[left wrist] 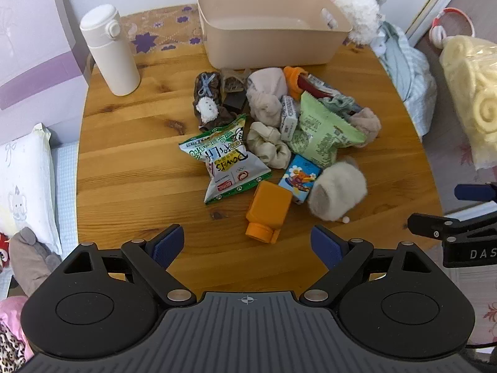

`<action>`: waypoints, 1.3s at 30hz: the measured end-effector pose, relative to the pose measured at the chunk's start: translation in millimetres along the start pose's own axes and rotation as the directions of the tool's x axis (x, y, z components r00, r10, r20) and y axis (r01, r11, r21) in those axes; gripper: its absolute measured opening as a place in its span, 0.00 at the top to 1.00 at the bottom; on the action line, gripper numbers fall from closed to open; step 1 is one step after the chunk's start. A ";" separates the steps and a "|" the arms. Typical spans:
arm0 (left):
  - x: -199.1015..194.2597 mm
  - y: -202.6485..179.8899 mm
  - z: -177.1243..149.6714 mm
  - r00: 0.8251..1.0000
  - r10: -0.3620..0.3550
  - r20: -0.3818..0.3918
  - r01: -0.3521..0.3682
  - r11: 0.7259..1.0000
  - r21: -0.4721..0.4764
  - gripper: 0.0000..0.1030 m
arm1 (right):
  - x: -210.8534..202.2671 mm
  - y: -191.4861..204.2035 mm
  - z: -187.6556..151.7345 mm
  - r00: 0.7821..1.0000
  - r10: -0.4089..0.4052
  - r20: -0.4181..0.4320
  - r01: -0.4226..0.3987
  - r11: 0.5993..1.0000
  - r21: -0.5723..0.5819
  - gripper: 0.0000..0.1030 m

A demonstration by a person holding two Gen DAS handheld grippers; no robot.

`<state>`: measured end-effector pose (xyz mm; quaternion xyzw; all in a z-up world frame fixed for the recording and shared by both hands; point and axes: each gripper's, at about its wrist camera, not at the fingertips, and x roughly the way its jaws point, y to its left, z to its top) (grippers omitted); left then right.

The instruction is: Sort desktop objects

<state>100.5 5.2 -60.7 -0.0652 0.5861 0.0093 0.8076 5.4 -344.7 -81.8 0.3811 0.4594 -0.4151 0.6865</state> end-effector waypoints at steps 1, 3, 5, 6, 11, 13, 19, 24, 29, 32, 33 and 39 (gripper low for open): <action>4.6 -0.6 2.2 1.000 0.005 -0.010 -0.005 1.000 -0.001 0.12 | 5.4 -1.9 3.3 1.000 0.003 -0.006 -0.003 1.000 0.002 0.00; 13.3 -1.8 6.8 1.000 0.011 -0.027 -0.011 1.000 -0.007 0.12 | 16.6 -4.4 8.9 1.000 0.007 -0.016 -0.007 1.000 -0.007 0.00; 22.4 -3.7 11.3 0.999 0.016 -0.043 -0.017 1.000 -0.009 0.12 | 30.5 -5.2 15.1 0.999 0.020 -0.035 -0.021 0.999 -0.034 0.00; 26.7 -5.0 13.5 0.998 0.020 -0.051 -0.021 1.000 -0.009 0.12 | 37.2 -5.3 17.9 0.999 0.030 -0.046 -0.032 0.998 -0.052 0.00; 44.2 -11.1 21.5 0.996 0.035 -0.086 -0.036 0.999 -0.012 0.12 | 65.0 -7.5 28.7 0.995 0.040 -0.089 -0.046 0.997 -0.068 0.00; 51.0 -11.6 23.5 0.994 0.040 -0.101 -0.042 0.999 -0.017 0.12 | 74.1 -7.7 31.7 0.994 0.039 -0.100 -0.045 0.997 -0.062 0.00; 84.9 -12.9 24.4 0.986 0.034 -0.161 -0.041 0.998 -0.042 0.12 | 102.1 -7.5 36.2 0.991 0.046 -0.128 -0.059 0.994 -0.095 0.00; 113.3 -15.9 18.2 0.980 0.043 -0.196 -0.058 0.996 -0.071 0.12 | 122.5 -2.6 36.7 0.990 0.023 -0.142 -0.050 0.980 -0.190 0.00; 134.4 -14.7 13.3 0.978 0.031 -0.208 -0.055 0.993 -0.107 0.12 | 141.7 -6.1 35.4 0.984 0.035 -0.174 -0.068 0.980 -0.186 0.00; 144.6 -14.9 12.3 0.978 0.035 -0.206 -0.061 0.991 -0.120 0.12 | 151.8 -9.0 33.8 0.982 0.034 -0.188 -0.066 0.984 -0.164 0.00; 147.6 -14.9 12.2 0.978 0.038 -0.206 -0.064 0.991 -0.122 0.12 | 154.9 -9.6 33.5 0.981 0.031 -0.192 -0.062 0.985 -0.158 0.00; 165.5 -19.2 13.0 0.980 0.037 -0.198 -0.061 0.991 -0.118 0.13 | 168.9 -9.4 32.4 0.983 0.006 -0.182 -0.034 0.988 -0.149 0.00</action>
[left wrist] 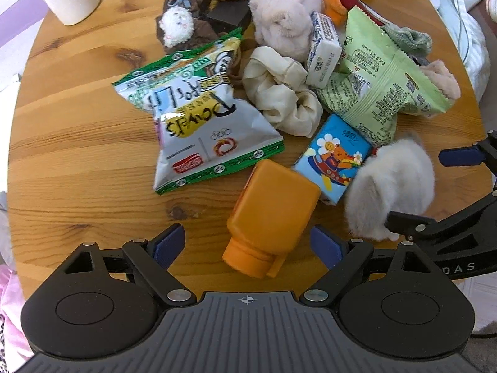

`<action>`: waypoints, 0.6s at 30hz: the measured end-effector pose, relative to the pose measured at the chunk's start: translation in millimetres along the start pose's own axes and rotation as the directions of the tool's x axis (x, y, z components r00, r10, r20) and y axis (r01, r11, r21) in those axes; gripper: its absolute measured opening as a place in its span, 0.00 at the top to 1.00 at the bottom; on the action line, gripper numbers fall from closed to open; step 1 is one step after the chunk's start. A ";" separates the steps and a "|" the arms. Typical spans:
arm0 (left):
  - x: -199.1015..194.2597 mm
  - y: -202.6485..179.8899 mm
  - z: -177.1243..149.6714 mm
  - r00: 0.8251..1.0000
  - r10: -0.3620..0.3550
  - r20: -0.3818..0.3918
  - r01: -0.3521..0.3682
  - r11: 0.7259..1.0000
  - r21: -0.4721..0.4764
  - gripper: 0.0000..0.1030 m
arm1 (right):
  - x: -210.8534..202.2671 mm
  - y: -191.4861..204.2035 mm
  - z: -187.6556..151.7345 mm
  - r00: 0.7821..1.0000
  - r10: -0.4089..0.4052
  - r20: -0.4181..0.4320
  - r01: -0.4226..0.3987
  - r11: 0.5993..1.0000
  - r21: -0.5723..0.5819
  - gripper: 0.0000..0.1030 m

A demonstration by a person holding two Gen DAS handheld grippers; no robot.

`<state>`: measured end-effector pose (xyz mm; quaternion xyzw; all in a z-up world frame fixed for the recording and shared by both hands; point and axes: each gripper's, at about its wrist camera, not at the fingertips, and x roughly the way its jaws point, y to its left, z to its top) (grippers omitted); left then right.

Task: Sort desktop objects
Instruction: 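Grasp the orange bottle with the left tool while the right tool grasps the white plush toy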

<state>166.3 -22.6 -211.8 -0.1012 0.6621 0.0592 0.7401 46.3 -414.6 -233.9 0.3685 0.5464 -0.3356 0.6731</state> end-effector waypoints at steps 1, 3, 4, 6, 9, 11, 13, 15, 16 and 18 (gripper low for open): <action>2.7 -1.0 0.6 1.000 -0.004 0.001 0.004 1.000 0.001 0.13 | 1.4 -0.4 0.5 1.000 -0.001 0.006 0.000 1.000 0.007 0.01; 8.0 -2.6 1.7 1.000 -0.003 -0.003 0.003 1.000 0.001 0.13 | 4.9 -1.1 1.3 1.000 -0.011 0.009 0.010 1.000 0.030 0.04; 10.3 -3.4 2.2 1.000 -0.002 -0.003 0.002 1.000 0.001 0.13 | 6.3 -1.3 1.4 1.000 -0.015 0.011 0.014 0.999 0.047 0.07; 13.5 -4.7 2.3 1.000 -0.012 0.002 0.012 1.000 0.008 0.13 | 8.5 -1.3 -0.1 1.000 -0.006 0.012 0.006 0.999 0.052 0.11; 19.0 -7.1 0.9 1.000 -0.006 0.006 0.006 1.000 0.025 0.20 | 10.1 -1.5 -2.8 1.000 -0.004 0.021 0.002 0.998 0.058 0.16; 23.0 -10.4 -1.5 1.000 0.014 0.005 -0.015 0.999 0.045 0.28 | 11.3 -1.6 -4.2 1.000 -0.007 0.027 0.006 0.998 0.056 0.25; 22.5 -16.6 -3.8 0.999 0.036 0.024 -0.038 0.996 0.084 0.32 | 11.3 -1.4 -5.1 1.000 0.000 0.030 -0.001 0.999 0.053 0.31; 21.1 -22.1 -5.2 0.997 0.057 0.042 -0.061 0.992 0.111 0.43 | 9.5 0.2 -5.4 0.999 0.008 0.034 -0.009 0.999 0.035 0.38; 20.4 -23.1 -5.1 0.997 0.062 0.047 -0.067 0.992 0.110 0.43 | 8.4 1.0 -5.7 0.999 0.008 0.037 -0.010 1.000 0.027 0.44; 20.1 -22.1 -4.5 0.997 0.058 0.045 -0.062 0.994 0.095 0.43 | 6.0 1.9 -6.4 0.999 0.002 0.039 -0.003 1.000 0.019 0.54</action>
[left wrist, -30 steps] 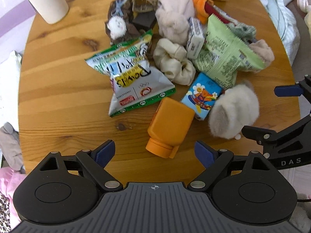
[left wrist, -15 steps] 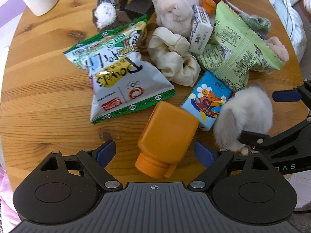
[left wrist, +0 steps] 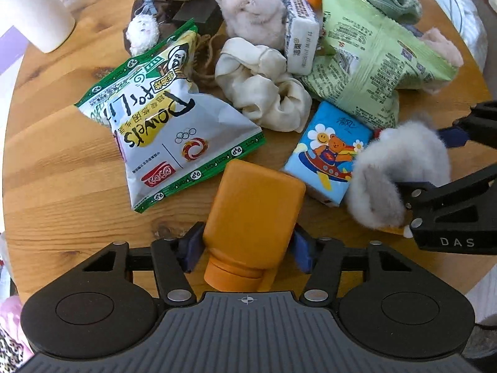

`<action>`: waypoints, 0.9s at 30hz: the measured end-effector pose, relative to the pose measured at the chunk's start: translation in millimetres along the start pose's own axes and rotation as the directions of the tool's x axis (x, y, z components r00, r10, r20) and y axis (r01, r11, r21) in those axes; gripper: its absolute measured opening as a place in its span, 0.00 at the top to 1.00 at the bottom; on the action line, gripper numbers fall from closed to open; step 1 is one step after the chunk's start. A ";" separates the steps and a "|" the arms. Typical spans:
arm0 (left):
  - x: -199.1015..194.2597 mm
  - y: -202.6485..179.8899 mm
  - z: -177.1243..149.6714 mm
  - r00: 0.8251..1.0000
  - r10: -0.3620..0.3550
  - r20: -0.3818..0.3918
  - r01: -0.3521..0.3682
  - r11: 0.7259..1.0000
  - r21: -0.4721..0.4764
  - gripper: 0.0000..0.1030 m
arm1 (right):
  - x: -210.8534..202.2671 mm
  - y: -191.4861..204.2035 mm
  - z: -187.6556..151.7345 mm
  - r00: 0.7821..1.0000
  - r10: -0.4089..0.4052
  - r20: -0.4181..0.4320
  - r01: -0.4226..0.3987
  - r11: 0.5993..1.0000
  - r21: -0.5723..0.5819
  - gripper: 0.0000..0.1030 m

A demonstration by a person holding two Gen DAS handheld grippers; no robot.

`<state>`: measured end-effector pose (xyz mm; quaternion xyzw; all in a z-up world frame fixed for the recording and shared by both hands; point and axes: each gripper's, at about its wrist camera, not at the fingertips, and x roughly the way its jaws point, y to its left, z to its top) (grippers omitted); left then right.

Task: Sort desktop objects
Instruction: 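Grasp the orange bottle with the left tool while the right tool grasps the white plush toy, then lift the orange bottle and white plush toy and carry both over the beige basket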

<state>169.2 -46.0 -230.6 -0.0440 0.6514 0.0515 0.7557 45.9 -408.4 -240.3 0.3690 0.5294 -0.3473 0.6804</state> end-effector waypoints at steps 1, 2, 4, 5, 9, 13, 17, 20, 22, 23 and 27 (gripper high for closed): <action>-0.2 0.5 -0.1 1.000 -0.003 0.000 0.003 1.000 -0.004 0.43 | -1.5 -0.4 -0.8 1.000 0.002 0.004 -0.002 1.000 0.003 0.62; -0.5 0.8 -0.4 1.000 -0.006 -0.002 0.006 1.000 -0.006 0.44 | -2.7 -0.8 -1.3 1.000 0.000 0.004 0.000 1.000 0.011 0.69; -1.0 1.3 -1.7 1.000 -0.011 -0.009 0.011 1.000 -0.012 0.44 | -5.2 -0.7 -3.6 1.000 -0.001 -0.001 0.001 1.000 0.019 0.73; -1.2 1.5 -2.7 1.000 -0.014 -0.013 0.014 1.000 -0.016 0.44 | -6.4 0.1 -4.5 1.000 -0.004 -0.004 0.004 1.000 0.017 0.75; -3.1 0.8 -7.3 0.999 -0.028 -0.026 0.027 0.999 -0.025 0.45 | -19.8 7.8 -9.7 1.000 -0.012 0.010 0.012 1.000 -0.024 0.77; -9.0 -2.2 -10.7 0.998 -0.045 -0.032 0.045 0.999 -0.020 0.45 | -41.7 13.6 -13.9 0.998 -0.028 0.049 0.031 0.998 -0.059 0.78; -20.9 -2.7 -9.6 0.996 -0.089 -0.020 0.089 0.995 -0.041 0.46 | -70.5 8.4 -3.1 0.990 -0.074 0.117 0.086 0.991 -0.102 0.78; -33.0 -5.6 -7.1 0.996 -0.085 0.009 0.085 0.996 -0.027 0.47 | -89.7 13.4 0.4 0.977 -0.117 0.178 0.142 0.981 -0.133 0.78; -41.9 -5.2 -3.6 0.996 -0.085 0.029 0.085 0.996 -0.032 0.47 | -103.2 13.4 -2.5 0.970 -0.127 0.208 0.156 0.979 -0.134 0.78; -47.1 -3.8 -1.1 0.995 -0.088 0.039 0.089 0.995 -0.041 0.48 | -108.8 9.4 3.9 0.967 -0.130 0.220 0.162 0.978 -0.133 0.78; -74.3 10.2 3.3 0.992 -0.094 0.090 0.100 0.993 -0.067 0.48 | -118.0 8.1 22.6 0.950 -0.138 0.281 0.184 0.972 -0.146 0.78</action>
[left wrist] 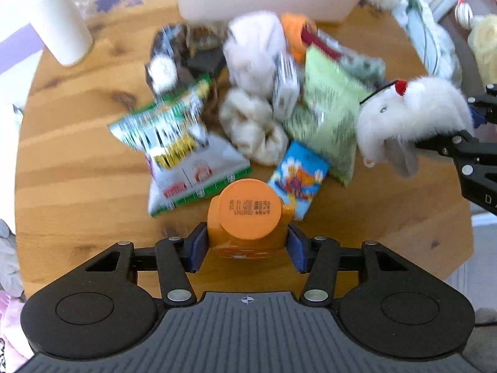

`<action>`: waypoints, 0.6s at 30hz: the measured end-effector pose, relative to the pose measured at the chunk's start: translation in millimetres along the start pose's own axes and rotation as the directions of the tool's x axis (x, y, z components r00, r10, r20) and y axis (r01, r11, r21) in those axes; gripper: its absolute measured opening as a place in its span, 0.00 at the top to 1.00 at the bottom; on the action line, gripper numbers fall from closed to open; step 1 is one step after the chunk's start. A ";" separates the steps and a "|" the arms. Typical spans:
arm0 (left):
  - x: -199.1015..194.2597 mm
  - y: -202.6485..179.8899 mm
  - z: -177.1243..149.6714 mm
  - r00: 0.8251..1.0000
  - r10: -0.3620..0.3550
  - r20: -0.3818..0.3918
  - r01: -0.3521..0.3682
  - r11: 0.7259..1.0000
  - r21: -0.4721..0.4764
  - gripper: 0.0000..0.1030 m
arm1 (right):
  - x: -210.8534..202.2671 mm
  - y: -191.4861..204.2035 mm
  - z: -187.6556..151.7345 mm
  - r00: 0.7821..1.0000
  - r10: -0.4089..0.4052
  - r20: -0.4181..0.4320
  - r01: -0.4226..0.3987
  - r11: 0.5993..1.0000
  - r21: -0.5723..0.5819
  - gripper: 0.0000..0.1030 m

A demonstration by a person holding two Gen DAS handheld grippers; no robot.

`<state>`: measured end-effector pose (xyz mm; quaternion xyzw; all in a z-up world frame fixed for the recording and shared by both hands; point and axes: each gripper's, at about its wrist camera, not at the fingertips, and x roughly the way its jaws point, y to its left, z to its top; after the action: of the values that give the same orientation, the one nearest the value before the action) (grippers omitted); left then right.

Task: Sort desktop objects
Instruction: 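Lift the orange bottle and white plush toy and carry both over the beige basket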

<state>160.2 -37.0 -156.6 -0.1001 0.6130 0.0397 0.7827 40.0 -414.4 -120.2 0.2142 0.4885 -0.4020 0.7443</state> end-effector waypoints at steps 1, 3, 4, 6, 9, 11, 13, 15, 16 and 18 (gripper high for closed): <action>-6.1 0.3 4.5 1.000 0.003 0.017 -0.003 1.000 -0.002 0.48 | -3.6 -0.7 3.6 1.000 -0.001 0.014 0.001 1.000 -0.006 0.78; -6.9 2.3 8.5 0.999 0.003 0.049 -0.003 1.000 -0.007 0.48 | -11.2 -2.4 9.8 0.999 0.002 0.038 -0.001 1.000 -0.016 0.78; -11.2 4.1 16.2 0.998 0.000 0.061 0.000 1.000 -0.007 0.48 | -15.2 -3.3 12.3 0.999 0.004 0.046 -0.003 1.000 -0.022 0.78; -16.4 3.5 22.6 0.996 -0.002 0.086 0.003 1.000 -0.011 0.48 | -18.1 -4.2 17.0 0.998 0.004 0.062 -0.001 0.999 -0.041 0.78; -27.6 0.1 29.5 0.992 -0.002 0.125 0.005 1.000 -0.024 0.48 | -23.9 -8.3 21.8 0.996 -0.003 0.087 0.007 0.999 -0.049 0.78; -33.7 -0.7 34.5 0.990 -0.008 0.140 0.012 1.000 -0.028 0.48 | -25.1 -13.3 25.3 0.995 -0.010 0.100 0.015 0.999 -0.045 0.78; -39.7 -1.3 39.5 0.988 -0.005 0.155 0.009 1.000 -0.028 0.48 | -27.8 -19.8 29.3 0.993 -0.021 0.112 0.026 0.999 -0.042 0.78; -46.7 -2.7 44.7 0.985 0.001 0.170 0.003 1.000 -0.024 0.48 | -29.4 -28.8 35.5 0.992 -0.035 0.125 0.039 0.999 -0.033 0.78; -49.4 -3.2 48.5 0.984 0.004 0.179 0.000 1.000 -0.022 0.48 | -29.9 -33.4 38.5 0.990 -0.041 0.132 0.045 0.999 -0.030 0.78; -53.7 -3.8 57.1 0.980 0.009 0.197 -0.006 1.000 -0.020 0.48 | -29.8 -44.6 46.6 0.988 -0.050 0.145 0.053 0.998 -0.018 0.78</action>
<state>202.2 -25.7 -91.2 -0.1009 0.5326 0.0582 0.8383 23.9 -462.0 -70.0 0.1635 0.4430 -0.4302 0.7694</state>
